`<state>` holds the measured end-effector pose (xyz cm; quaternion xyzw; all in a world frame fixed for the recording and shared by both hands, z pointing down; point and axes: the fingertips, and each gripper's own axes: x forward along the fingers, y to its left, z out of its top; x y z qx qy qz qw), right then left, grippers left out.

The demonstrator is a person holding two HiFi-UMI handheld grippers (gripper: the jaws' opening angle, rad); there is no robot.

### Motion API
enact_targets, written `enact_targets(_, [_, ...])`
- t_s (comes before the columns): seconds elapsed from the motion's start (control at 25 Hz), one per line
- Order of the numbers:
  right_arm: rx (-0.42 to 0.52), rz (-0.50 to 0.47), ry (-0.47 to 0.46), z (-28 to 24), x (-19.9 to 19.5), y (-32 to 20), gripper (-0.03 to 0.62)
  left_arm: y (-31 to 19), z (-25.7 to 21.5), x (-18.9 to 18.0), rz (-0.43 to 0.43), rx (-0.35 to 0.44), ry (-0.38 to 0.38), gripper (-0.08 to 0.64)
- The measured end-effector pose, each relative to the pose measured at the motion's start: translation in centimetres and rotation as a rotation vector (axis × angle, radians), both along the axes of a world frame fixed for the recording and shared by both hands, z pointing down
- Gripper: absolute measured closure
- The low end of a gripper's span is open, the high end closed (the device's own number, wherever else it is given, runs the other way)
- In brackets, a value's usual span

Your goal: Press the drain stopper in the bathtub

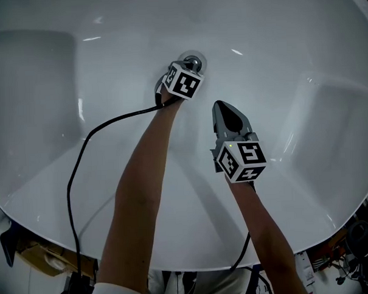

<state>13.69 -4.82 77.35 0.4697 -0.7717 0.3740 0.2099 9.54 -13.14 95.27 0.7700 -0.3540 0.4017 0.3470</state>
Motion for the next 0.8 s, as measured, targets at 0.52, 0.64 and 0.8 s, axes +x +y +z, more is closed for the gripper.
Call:
enact_targets(0.52, [0.055,0.020,0.024,-4.4,1.3,-0.1,0.589,4.9,-3.7,-1.6,-0.018,0.023,0.014,0.561])
enact_targets(0.64, [0.063,0.027,0.028,-6.1,1.4,0.7,0.591,6.0,-5.9,-1.6,-0.013,0.019,0.021,0.561])
enact_targets(0.8, [0.066,0.031,0.027,-8.7,1.4,2.4,0.591,7.1,-9.1,-1.7,-0.011,0.026,0.034,0.561])
